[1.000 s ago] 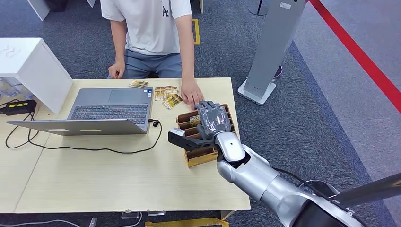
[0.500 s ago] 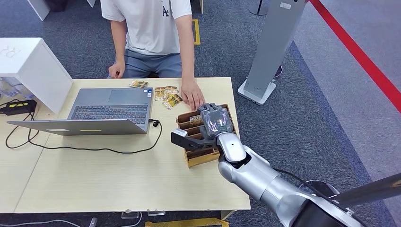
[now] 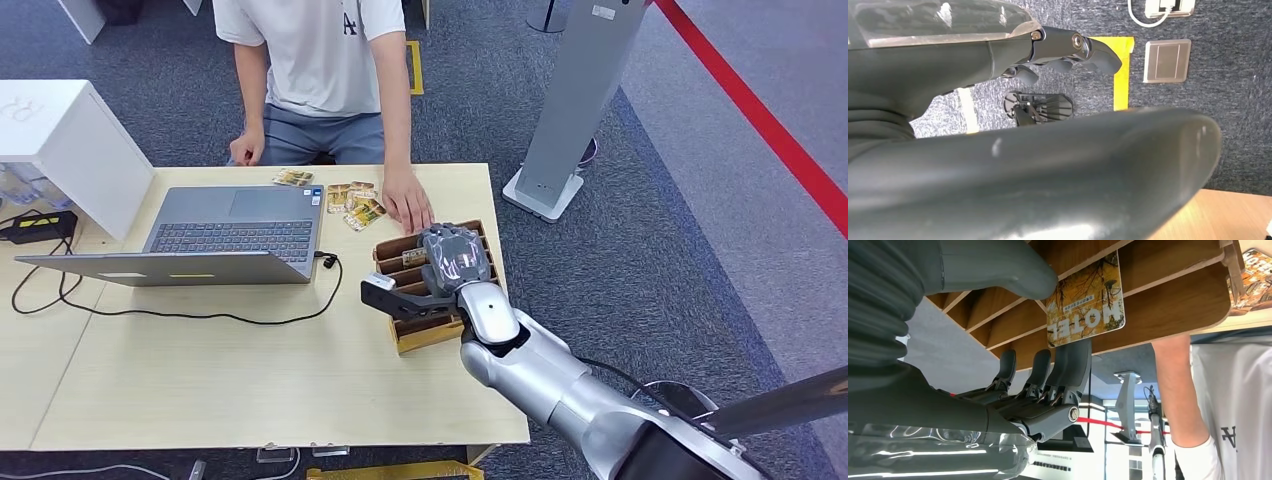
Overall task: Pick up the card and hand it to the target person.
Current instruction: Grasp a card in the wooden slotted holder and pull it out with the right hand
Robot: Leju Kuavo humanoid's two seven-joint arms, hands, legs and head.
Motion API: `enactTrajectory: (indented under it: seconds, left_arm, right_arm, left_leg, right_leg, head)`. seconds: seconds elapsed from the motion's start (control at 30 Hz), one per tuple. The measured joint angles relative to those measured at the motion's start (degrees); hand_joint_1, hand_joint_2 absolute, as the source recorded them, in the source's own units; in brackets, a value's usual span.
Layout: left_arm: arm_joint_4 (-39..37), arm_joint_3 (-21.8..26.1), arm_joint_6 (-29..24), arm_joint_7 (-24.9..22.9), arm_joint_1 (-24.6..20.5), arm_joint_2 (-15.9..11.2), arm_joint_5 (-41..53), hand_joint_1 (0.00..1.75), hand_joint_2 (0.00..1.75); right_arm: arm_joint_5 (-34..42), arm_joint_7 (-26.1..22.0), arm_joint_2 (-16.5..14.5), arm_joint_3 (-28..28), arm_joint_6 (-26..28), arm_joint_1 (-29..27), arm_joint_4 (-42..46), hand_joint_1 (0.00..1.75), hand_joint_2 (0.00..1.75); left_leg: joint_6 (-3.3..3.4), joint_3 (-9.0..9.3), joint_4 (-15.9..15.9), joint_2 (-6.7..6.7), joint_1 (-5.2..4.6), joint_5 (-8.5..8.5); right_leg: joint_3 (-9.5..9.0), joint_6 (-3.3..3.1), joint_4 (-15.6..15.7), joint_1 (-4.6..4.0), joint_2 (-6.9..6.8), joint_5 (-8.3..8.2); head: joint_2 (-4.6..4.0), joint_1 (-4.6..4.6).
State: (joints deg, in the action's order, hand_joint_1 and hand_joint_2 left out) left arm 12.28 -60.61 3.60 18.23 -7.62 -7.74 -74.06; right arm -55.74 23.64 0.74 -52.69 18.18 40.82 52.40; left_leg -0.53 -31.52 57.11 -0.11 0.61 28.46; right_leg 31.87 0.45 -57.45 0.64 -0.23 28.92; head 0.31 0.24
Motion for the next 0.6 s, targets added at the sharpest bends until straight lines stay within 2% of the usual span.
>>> enactTrajectory:
  seconds: [0.23,0.27,0.4,0.6]
  left_arm:
    - [0.0,0.0,-0.01,0.0,-0.01,-0.02,-0.01,0.0,0.0]
    - [0.0,0.0,-0.01,0.0,-0.02,-0.02,-0.01,0.0,0.0]
    - [0.0,0.0,-0.01,0.0,-0.04,-0.02,-0.01,0.0,0.0]
    - [0.0,0.0,-0.01,0.0,-0.06,-0.02,-0.01,0.0,0.0]
  right_arm:
    - [-0.02,-0.34,-0.12,-0.01,0.0,-0.01,-0.12,0.94,1.75]
    - [-0.02,-0.35,-0.15,-0.01,0.0,0.0,-0.12,1.0,1.75]
    - [-0.01,-0.37,-0.17,-0.01,0.01,0.0,-0.15,1.44,1.75]
    - [0.46,-0.54,-0.19,-0.01,0.39,0.09,-0.23,1.54,1.75]
  left_leg:
    - [0.0,0.0,0.0,0.0,0.0,0.0]
    - [0.0,0.0,0.0,0.0,0.0,0.0]
    - [0.0,0.0,0.0,0.0,0.0,0.0]
    - [0.0,0.01,0.0,0.0,0.0,0.0]
  right_leg:
    - [0.0,0.0,0.0,0.0,0.0,0.0]
    - [0.0,0.0,0.0,0.0,0.0,0.0]
    - [0.0,0.0,0.0,0.0,0.0,0.0]
    - [0.0,0.0,0.0,0.0,0.0,0.0]
  head:
    - [0.0,0.02]
    - [0.0,0.01]
    - [0.0,-0.01]
    - [0.0,0.0]
